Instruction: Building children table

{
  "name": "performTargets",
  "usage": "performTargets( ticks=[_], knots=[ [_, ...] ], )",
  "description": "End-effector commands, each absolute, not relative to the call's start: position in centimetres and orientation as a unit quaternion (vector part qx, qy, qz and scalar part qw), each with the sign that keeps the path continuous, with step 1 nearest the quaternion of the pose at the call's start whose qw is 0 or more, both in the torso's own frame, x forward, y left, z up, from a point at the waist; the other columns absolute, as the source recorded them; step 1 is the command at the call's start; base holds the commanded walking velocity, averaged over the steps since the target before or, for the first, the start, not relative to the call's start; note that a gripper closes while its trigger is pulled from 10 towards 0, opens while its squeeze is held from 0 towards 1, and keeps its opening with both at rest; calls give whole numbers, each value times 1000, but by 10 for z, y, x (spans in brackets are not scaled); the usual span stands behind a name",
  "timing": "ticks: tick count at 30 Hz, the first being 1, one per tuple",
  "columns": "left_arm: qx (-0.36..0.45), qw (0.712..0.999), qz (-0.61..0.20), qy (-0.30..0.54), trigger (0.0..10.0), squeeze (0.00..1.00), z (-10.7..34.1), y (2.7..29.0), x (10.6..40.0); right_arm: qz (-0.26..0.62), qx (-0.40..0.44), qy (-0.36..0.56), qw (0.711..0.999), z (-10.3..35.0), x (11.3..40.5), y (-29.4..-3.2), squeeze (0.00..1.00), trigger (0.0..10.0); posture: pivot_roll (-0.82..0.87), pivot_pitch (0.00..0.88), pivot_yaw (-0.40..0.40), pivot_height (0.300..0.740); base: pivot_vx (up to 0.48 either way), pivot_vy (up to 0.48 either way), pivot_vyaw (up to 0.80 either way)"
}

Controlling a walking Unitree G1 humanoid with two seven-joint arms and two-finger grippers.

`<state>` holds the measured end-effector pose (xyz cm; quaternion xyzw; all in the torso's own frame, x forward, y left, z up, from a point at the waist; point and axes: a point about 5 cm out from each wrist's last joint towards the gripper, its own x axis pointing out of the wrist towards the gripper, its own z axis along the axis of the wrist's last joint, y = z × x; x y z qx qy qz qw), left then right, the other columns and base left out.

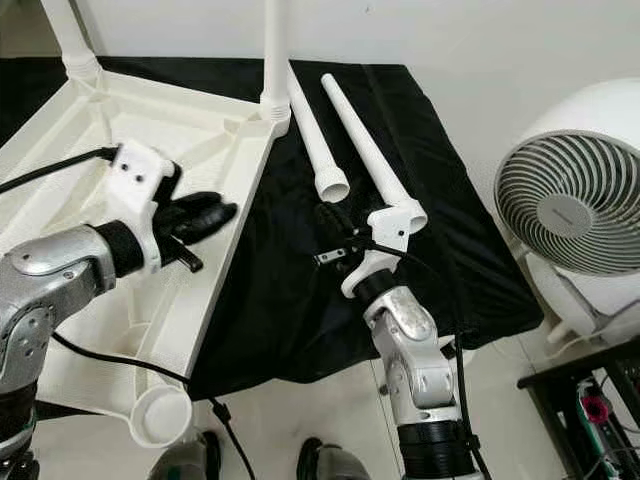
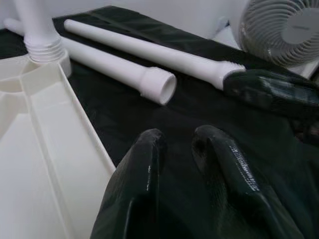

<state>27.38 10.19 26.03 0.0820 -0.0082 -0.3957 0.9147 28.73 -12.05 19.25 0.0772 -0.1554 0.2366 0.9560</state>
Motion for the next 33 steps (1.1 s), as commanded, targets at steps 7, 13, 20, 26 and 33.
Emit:
performTargets(
  ticks=[7, 13, 20, 26, 33],
  knots=[
    [73, 906, -406, -99, 10000, 0, 307, 93, 285, 220, 79, -159, 959, 190, 284, -123, 0, 10000, 147, 216, -34, 740, 0, 0, 0],
    [59, 905, -390, -160, 10000, 0, 344, 102, 287, 216, 82, -163, 959, 190, 284, -122, 0, 10000, 154, 217, -29, 740, 0, 0, 0],
    [62, 903, -404, -132, 10000, 0, 330, 99, 285, 218, 84, -164, 958, 190, 284, -121, 0, 10000, 152, 218, -28, 740, 0, 0, 0],
    [134, 903, -409, 15, 10000, 0, 270, 115, 279, 215, 83, -161, 960, 189, 284, -122, 0, 10000, 158, 220, -25, 740, 0, 0, 0],
    [121, 905, -399, 83, 10000, 0, 246, 130, 266, 218, 85, -161, 959, 188, 285, -121, 0, 10000, 169, 214, -35, 740, 0, 0, 0]
  ],
)
